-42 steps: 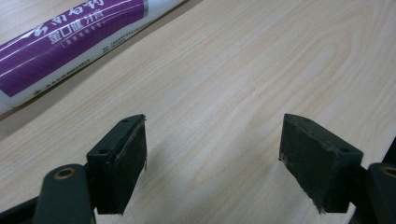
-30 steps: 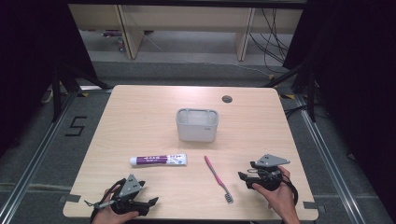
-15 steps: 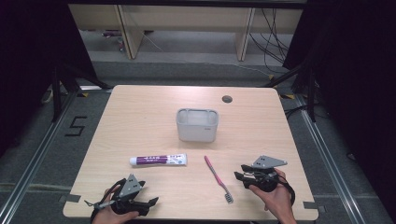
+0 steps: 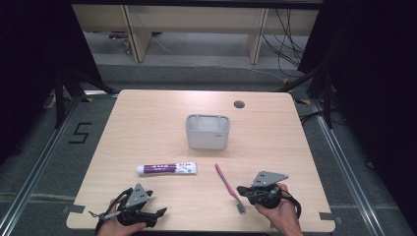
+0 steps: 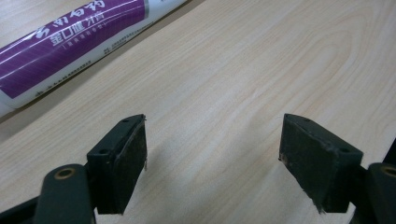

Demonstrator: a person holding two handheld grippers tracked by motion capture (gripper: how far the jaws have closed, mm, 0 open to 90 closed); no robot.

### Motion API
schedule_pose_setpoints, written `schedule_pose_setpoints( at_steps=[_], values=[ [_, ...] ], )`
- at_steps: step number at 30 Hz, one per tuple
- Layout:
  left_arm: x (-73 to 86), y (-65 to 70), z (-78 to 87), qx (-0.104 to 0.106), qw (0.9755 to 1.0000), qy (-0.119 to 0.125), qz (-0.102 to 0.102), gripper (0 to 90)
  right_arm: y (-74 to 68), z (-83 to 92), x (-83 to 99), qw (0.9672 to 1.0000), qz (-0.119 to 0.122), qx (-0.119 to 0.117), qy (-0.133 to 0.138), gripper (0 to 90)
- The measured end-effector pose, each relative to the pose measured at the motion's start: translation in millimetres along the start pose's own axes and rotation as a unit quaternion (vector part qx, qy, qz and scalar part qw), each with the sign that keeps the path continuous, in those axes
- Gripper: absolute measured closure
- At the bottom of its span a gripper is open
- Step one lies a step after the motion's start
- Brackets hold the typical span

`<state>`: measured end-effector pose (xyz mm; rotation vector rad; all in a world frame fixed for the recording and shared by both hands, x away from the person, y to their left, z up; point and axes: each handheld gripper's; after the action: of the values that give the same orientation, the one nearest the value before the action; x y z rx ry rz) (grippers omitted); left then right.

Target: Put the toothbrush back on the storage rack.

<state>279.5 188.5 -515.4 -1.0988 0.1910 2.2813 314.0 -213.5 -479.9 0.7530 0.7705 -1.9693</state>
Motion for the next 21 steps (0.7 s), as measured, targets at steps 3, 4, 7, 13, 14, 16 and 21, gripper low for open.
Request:
schedule_pose_setpoints(
  at_steps=[3, 4, 7, 13, 14, 16, 21],
  values=[
    [0.0, 0.0, 0.0, 0.000, 1.0000, 0.000, -0.001, 22.9, -2.4, -3.2, -0.1, 0.9999, 0.002, -0.009, -0.008, 90.0],
    [-0.1, -0.1, -0.2, 0.001, 1.0000, 0.000, -0.003, 22.9, -3.3, -5.9, 0.1, 0.9998, 0.003, -0.010, -0.015, 90.0],
    [-0.1, -0.1, -0.5, 0.001, 1.0000, 0.000, -0.003, 22.9, -4.4, -11.8, 0.7, 0.9996, 0.011, -0.017, -0.022, 90.0],
    [-0.1, -0.1, -0.5, 0.001, 1.0000, 0.000, -0.003, 22.9, -5.7, -16.2, 2.1, 0.9991, 0.005, -0.022, -0.035, 90.0],
    [-0.1, -0.1, -0.5, 0.001, 1.0000, 0.000, -0.003, 22.9, -5.3, -17.5, 2.6, 0.9991, 0.006, -0.023, -0.036, 90.0],
    [-0.2, 0.1, -0.6, 0.001, 1.0000, -0.001, -0.003, 22.9, -4.9, -18.6, 3.3, 0.9988, 0.004, -0.023, -0.043, 90.0],
    [-0.2, 0.4, -0.5, 0.002, 1.0000, -0.001, -0.003, 22.9, -5.2, -21.4, 3.3, 0.9982, 0.001, -0.025, -0.054, 90.0]
  ],
)
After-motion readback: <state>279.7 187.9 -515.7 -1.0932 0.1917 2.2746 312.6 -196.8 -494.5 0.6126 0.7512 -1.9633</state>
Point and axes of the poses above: each handheld gripper's, and its own axes: z roughly backward along the jaws, x roughly out of its underside, y roughly to its right, and after that the axes turned 14 degrees about -x, right-handed
